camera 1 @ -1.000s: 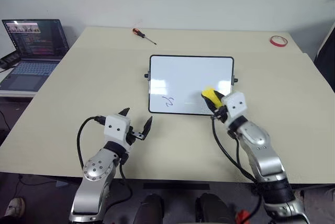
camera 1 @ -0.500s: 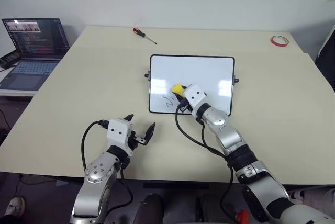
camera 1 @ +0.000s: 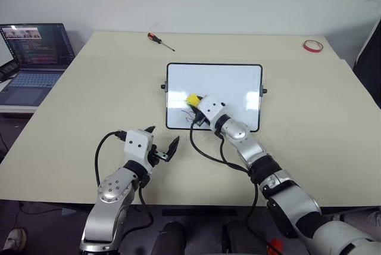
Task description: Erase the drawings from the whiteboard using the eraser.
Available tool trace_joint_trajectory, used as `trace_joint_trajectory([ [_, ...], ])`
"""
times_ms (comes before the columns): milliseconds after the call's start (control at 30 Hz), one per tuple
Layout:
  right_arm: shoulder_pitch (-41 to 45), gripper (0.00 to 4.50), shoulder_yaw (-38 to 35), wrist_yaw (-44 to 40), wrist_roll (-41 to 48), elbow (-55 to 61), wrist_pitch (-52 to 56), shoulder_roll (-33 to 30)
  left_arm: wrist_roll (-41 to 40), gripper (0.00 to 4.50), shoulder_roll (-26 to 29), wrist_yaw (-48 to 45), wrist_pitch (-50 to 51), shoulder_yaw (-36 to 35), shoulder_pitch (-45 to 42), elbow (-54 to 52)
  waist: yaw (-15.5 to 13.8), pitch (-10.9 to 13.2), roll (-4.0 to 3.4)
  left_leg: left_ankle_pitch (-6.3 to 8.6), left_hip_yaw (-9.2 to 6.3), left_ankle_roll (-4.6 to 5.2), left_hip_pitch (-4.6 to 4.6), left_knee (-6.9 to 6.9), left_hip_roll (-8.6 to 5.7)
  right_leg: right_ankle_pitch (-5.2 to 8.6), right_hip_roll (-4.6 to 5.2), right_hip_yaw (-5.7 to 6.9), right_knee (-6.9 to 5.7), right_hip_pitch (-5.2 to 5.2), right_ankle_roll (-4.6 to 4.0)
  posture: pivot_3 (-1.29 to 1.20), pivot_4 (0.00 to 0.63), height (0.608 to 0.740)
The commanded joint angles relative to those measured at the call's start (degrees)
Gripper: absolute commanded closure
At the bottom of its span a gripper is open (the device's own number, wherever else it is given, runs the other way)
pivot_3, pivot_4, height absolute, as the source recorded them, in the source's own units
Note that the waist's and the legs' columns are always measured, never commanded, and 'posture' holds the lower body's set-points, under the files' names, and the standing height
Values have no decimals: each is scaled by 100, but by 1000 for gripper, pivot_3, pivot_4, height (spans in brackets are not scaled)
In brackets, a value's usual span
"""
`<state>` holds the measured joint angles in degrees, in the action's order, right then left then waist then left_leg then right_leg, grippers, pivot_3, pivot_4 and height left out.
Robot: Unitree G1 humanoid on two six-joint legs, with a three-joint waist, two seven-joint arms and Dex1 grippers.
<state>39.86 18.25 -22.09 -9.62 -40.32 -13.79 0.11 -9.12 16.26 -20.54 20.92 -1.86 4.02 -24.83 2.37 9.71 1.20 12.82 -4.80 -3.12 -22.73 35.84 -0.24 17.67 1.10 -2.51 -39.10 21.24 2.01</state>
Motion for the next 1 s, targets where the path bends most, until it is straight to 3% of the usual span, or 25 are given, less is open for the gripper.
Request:
trace_joint_trajectory([
  [33,-235,3305,227,-541,-29,301,364,-76,-88,0,-1,52,46,-17,-64,-307,2,0,0,0,-1,0,0,0,0,0,0,0,0,1,0,0,150,740],
  [133,-191,3305,186,-351,-199,295,515,-194,-80,0,-12,71,86,-13,-97,-322,-8,0,0,0,-9,0,3,3,-3,-1,0,1,-1,-5,1,0,150,740],
  [500,619,3305,-305,1546,-585,-239,284,-368,-63,0,-43,13,-138,26,-124,-19,-78,0,0,-3,-12,-3,2,10,-11,-1,0,10,1,-13,2,0,150,740],
  [733,332,3305,63,750,-528,-78,127,-264,-55,0,-58,-29,-331,20,-34,95,-52,0,0,-2,-4,-2,1,5,-8,-1,0,5,1,-8,2,0,150,740],
  [900,-155,3305,254,-34,-484,316,238,-512,-59,0,-60,-40,-436,20,-14,172,-46,0,0,-2,-4,-1,1,3,-6,-1,1,5,1,-6,2,0,150,740],
  [1000,-332,3305,154,-14,-531,373,378,-719,-58,0,-56,-58,-491,24,-6,224,-56,0,0,-2,-5,-2,2,4,-7,-1,1,5,1,-8,2,0,150,740],
])
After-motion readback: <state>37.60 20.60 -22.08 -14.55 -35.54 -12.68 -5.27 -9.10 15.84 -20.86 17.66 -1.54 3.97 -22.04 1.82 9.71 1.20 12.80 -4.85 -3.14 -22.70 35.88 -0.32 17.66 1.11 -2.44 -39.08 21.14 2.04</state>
